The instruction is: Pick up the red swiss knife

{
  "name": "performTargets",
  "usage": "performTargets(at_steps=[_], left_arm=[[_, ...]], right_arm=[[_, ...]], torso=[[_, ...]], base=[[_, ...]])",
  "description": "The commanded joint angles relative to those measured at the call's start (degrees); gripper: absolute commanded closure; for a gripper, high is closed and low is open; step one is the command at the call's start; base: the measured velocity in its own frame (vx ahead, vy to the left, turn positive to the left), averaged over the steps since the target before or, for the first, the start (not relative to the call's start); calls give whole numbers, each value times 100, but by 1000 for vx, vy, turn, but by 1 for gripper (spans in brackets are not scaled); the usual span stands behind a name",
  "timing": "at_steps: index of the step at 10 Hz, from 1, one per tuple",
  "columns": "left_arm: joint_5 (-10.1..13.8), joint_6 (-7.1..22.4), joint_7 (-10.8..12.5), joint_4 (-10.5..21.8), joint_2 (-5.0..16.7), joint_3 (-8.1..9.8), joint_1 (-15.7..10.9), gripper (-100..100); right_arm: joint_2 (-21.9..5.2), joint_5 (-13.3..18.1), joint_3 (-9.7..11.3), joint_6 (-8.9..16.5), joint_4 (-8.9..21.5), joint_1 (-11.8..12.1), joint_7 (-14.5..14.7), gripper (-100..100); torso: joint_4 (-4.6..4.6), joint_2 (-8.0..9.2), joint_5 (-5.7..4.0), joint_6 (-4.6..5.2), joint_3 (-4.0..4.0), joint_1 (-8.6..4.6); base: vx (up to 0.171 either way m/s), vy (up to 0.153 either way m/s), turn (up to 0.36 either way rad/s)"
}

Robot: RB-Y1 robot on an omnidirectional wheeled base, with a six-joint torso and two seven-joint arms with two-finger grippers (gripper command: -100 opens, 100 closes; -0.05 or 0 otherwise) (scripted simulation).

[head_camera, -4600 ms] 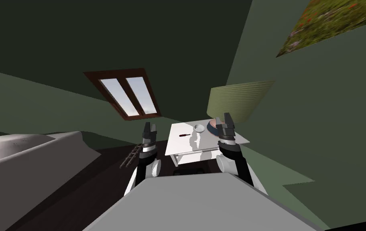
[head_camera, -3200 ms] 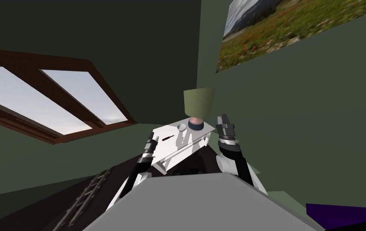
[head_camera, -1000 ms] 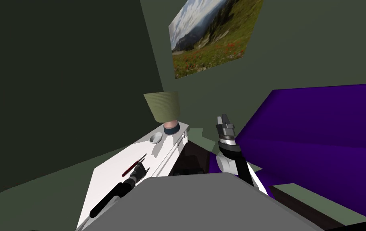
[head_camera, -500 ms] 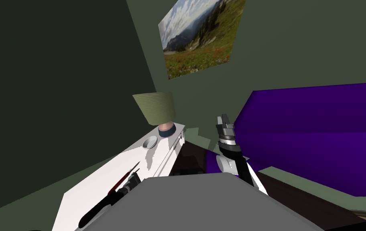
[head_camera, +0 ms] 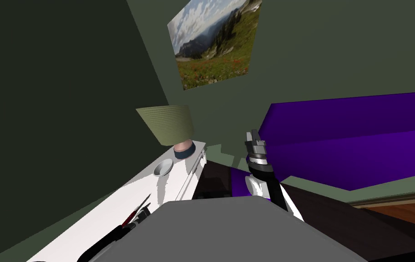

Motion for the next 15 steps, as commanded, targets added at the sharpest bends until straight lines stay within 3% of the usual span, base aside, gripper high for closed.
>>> performTargets(at_steps=[1, 3, 4, 5, 6, 7, 8, 9, 10, 11, 13, 15], left_arm=[[-22, 205, 76, -90, -34, 109, 85, -100], [375, 565, 451, 347, 196, 40, 118, -100], [471, 565, 451, 370, 196, 40, 118, -100], [699, 730, 625, 590, 305, 7, 128, -100], [699, 732, 631, 590, 305, 7, 128, -100], [914, 889, 805, 804, 412, -25, 135, -100], [914, 889, 805, 804, 412, -25, 135, -100], [1114, 1037, 972, 1009, 514, -55, 138, -100], [1114, 1037, 972, 1009, 514, -55, 138, -100], [1300, 1174, 1115, 1204, 610, -84, 138, -100], [1300, 1174, 1130, 1204, 610, -84, 138, -100], [1622, 1416, 1414, 1547, 770, -148, 130, -100]], right_arm=[[0, 0, 0, 0, 0, 0, 0, 0], [0, 0, 1, 0, 0, -1, 0, 0], [0, 0, 1, 0, 0, -1, 0, 0], [0, 0, 0, 0, 0, 0, 0, 0], [0, 0, 0, 0, 0, -1, 0, 0], [0, 0, 0, 0, 0, 0, 0, 0], [0, 0, 0, 0, 0, -1, 0, 0], [0, 0, 0, 0, 0, 0, 0, 0], [0, 0, 0, 0, 0, -1, 0, 0], [0, 0, 0, 0, 0, 0, 0, 0], [0, 0, 0, 0, 0, 0, 0, 0], [0, 0, 0, 0, 0, 0, 0, 0]], torso=[[0, 0, 0, 0, 0, 0], [1, 2, -3, 5, 1, -10], [0, 3, -1, 5, 1, 2], [1, 3, 1, 2, 2, 4], [1, 4, 0, 4, 2, 7], [1, 3, 1, -2, 2, 0], [1, 3, -1, 3, 2, 0], [1, 2, 0, 0, 2, -3], [1, 2, -1, 4, 1, -2], [1, 2, 0, -2, 2, -3], [2, 5, 0, -1, 4, -3], [0, -1, -2, 2, 0, -8]], base=[[2, 24, 24], [0, 42, -283], [-3, 67, -257], [-8, 69, -305], [-7, 53, -96], [-8, 50, -208], [-10, 45, -132], [-10, 44, -253], [-10, 47, -95], [-27, 53, -157], [-12, 34, -59], [-17, 47, -255]])
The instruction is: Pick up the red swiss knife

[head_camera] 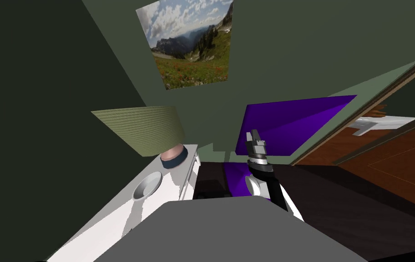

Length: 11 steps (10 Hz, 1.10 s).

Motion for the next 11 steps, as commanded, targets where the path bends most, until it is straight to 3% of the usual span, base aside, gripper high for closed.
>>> performTargets(at_steps=[1, 6, 7, 8, 9, 10, 11], left_arm=[[203, 191, 227, 286, 81, -76, -59, -100], [603, 512, 609, 766, 194, -219, -95, -100], [512, 441, 565, 685, 171, -208, -93, -100], [520, 458, 591, 697, 175, -212, -96, 0], [462, 565, 302, 942, 65, -6, -247, -100], [462, 565, 232, 942, 65, -6, -247, -100], [405, 674, 17, 1188, -45, 200, -399, -100]], right_arm=[[0, 0, 0, 0, 0, 0, 0, 0], [0, 0, 0, 0, 0, 1, 0, 0], [0, 0, 0, 0, 0, 1, 0, 0], [0, 0, -1, 0, 0, 2, 0, 0], [0, 0, 0, 0, 0, 2, 0, 0], [0, 0, -1, 0, 0, 3, 0, 0], [0, 0, 0, 0, 0, 2, 0, 0]], torso=[[0, 0, 0, 0, 0, 0], [1, 0, 1, -5, 1, -5], [1, 2, 1, -3, 2, -2], [0, -3, 1, -8, -1, -10], [-1, -8, -1, -7, -4, -18], [-3, -19, -2, -10, -10, -21], [-5, -26, -3, -7, -14, -23]], base=[[-48, 90, -203], [-36, 59, -132], [-18, 29, -46], [-3, 6, 7], [31, 3, 127], [46, -3, 72], [63, -5, 125]])
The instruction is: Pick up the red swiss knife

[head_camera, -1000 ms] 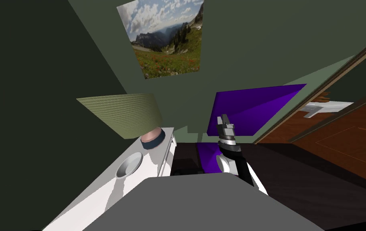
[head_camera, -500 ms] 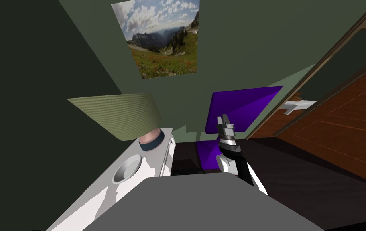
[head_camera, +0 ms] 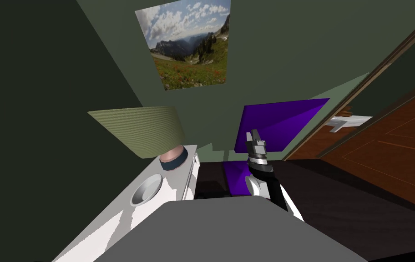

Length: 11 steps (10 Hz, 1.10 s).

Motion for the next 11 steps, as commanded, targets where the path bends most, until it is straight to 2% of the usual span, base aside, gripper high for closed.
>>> performTargets(at_steps=[1, 2, 3, 4, 5, 6, 7, 8, 9, 10, 11], left_arm=[[-45, 61, -248, 82, -40, 103, -47, -100], [-101, 170, -440, 329, -150, 309, -198, -100], [-101, 170, -604, 329, -150, 309, -198, -100], [-158, 279, -795, 575, -260, 515, -350, -100], [-158, 279, -951, 575, -260, 515, -350, -100], [-215, 388, -1120, 821, -370, 721, -502, -100], [-215, 388, -1302, 821, -370, 721, -502, -100], [-272, 496, -1468, 1068, -480, 926, -653, -100], [-272, 496, -1635, 1068, -480, 926, -653, -100], [-272, 496, -1672, 1068, -480, 926, -653, -100], [-329, 605, -1906, 1314, -590, 1132, -805, -100]], right_arm=[[0, 0, 0, 0, 0, 0, 0, 0], [0, 0, 0, 0, 0, -1, 0, 0], [0, 0, 0, 0, 0, 0, 0, 0], [0, 0, 0, 0, 0, -1, 0, 0], [0, 0, 0, 0, 0, 0, 0, 0], [0, 0, 0, 0, 0, -1, 0, 0], [0, 0, 0, 0, 0, 0, 0, 0], [0, 0, 0, 0, 0, -1, 0, 0], [0, 0, 0, 0, 0, 0, 0, 0], [0, 0, 0, 0, 0, -1, 0, 0], [0, 0, 0, 0, 0, -1, 0, 0]], torso=[[0, 0, 0, 0, 0, 0], [0, 1, -1, 2, 0, -1], [0, -1, 0, 0, -1, -1], [0, 3, -1, 2, 1, 0], [0, 1, 0, 0, 0, -1], [0, 3, -1, 3, 1, 0], [0, 1, 0, 1, 0, 1], [0, 2, -1, 2, 1, 0], [0, 2, 0, 0, 1, -2], [0, 4, -1, 3, 1, -1], [2, 11, -1, 4, 5, 2]], base=[[53, -8, 64], [59, -6, 129], [46, -6, 67], [54, -8, 114], [45, -7, 65], [56, -2, 103], [50, -7, 74], [51, -14, 124], [46, -9, 82], [20, -1, -9], [39, -1, 94]])
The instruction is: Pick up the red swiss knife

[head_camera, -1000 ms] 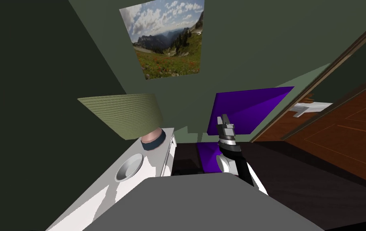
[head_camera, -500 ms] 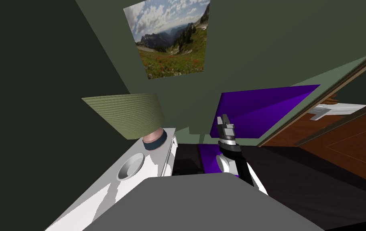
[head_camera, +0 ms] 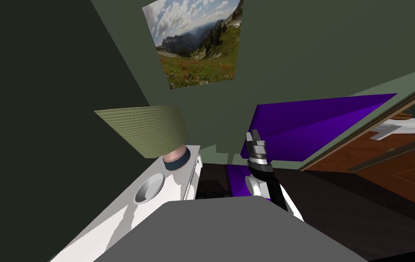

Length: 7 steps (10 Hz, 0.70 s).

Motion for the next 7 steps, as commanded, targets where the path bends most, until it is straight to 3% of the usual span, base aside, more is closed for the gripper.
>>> performTargets(at_steps=[1, 2, 3, 4, 6, 7], left_arm=[[-26, 62, -264, 118, -50, 98, -69, -100], [-83, 170, -441, 365, -160, 303, -221, -100], [-83, 170, -593, 365, -160, 303, -221, -100], [-140, 279, -756, 611, -270, 509, -372, -100], [-140, 279, -976, 611, -270, 509, -372, -100], [-197, 388, -1182, 857, -380, 715, -524, -100]], right_arm=[[0, 0, 0, 0, 0, 0, 0, 0], [0, 0, 0, 0, 0, 0, 0, 0], [0, 0, 0, 0, 0, 0, 0, 0], [0, 0, 0, 0, 0, 0, 0, 0], [0, 0, 0, 0, 0, 0, 0, 0], [0, 0, 0, 0, 0, -1, 0, 0]], torso=[[0, 0, 0, 0, 0, 0], [0, 1, -1, 2, 0, -1], [-1, -4, 0, 0, -2, 0], [-1, -5, -1, 3, -3, -3], [-1, -4, -1, 3, -3, -4], [1, 5, -1, 4, 2, -2]], base=[[36, -7, 83], [52, -1, 143], [52, -12, 56], [62, -11, 117], [30, -12, 29], [34, -12, 109]])
